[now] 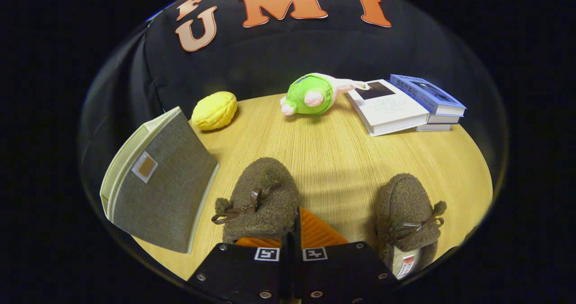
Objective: Open the storage box then place both shoes into the box .Put the left shoe in first, then the right shoe, with the right side of both shoes facing outward in a uniform manner.
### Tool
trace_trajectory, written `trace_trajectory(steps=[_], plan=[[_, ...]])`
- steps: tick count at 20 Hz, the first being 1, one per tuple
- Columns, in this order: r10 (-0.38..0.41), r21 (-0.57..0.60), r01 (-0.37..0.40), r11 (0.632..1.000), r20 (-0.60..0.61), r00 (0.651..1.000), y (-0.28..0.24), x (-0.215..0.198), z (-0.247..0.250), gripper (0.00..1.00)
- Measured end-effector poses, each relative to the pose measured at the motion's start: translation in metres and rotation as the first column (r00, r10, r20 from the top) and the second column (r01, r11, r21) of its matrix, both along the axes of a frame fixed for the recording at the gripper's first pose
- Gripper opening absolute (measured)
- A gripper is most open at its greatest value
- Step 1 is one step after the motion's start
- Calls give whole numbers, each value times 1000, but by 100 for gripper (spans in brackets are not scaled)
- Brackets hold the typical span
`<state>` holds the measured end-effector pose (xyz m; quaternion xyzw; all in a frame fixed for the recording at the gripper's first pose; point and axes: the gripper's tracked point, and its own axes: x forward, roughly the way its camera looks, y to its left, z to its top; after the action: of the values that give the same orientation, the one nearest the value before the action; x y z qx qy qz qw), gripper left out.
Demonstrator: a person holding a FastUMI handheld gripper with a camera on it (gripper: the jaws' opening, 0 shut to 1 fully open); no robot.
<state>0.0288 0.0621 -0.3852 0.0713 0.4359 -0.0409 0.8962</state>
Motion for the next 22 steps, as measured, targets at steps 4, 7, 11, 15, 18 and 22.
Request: trace_trajectory(steps=[4,7,11,15,18,22], plan=[[-13,96,10,995,33,999,38,14,47,4],[1,156,-12,988,68,998,73,29,88,4],[20,184,-41,982,118,993,119,50,130,4],[31,247,-60,967,119,992,168,68,149,4],[37,270,-55,961,72,997,200,78,139,4],[39,264,-38,964,2,999,229,89,115,4]])
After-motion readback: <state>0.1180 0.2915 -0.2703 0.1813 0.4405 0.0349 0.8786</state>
